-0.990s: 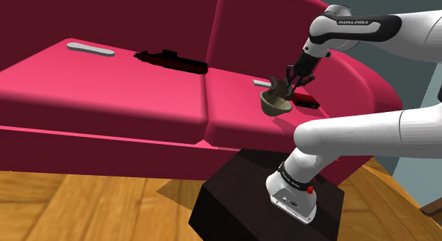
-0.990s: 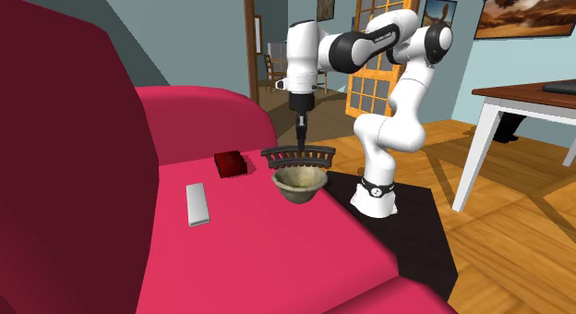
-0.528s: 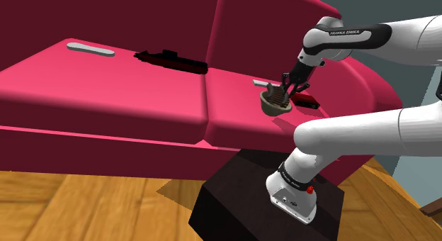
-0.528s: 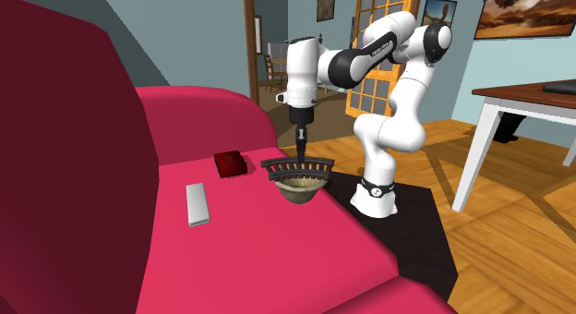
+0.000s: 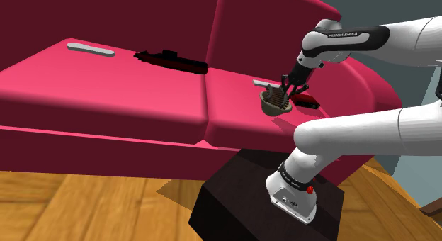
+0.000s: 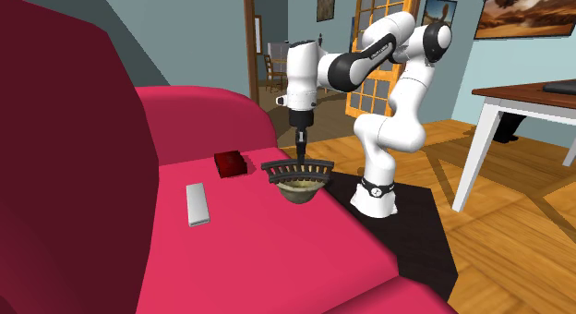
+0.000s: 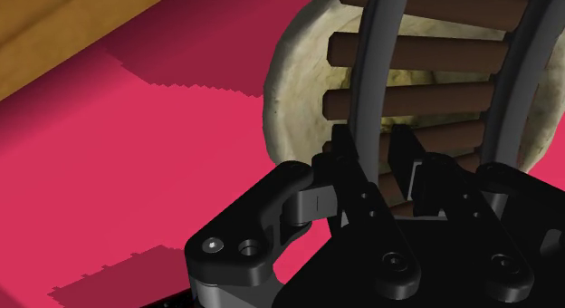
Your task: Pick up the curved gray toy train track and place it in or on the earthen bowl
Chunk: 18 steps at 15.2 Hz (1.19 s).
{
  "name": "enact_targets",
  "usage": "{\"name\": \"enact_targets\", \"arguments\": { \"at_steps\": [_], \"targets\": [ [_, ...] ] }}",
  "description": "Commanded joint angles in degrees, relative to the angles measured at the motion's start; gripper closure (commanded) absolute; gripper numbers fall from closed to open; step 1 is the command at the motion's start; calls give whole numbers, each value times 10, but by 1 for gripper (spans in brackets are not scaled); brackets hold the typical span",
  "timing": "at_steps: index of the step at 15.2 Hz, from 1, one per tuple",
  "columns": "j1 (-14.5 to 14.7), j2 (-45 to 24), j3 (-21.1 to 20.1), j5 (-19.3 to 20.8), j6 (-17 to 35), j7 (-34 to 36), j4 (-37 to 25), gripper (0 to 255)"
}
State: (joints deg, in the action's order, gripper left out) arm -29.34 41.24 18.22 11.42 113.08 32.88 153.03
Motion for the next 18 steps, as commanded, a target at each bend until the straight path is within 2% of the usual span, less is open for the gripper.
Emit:
{"name": "enact_targets", "arguments": {
  "at_steps": [1,6,10,18],
  "targets": [
    [0,0,0,0,0,0,0,0],
    [0,0,0,0,0,0,0,0],
    [3,15,-13,-11,-78,-1,-64,0],
    [3,15,-13,-11,-78,-1,-64,0]
  ]
}}
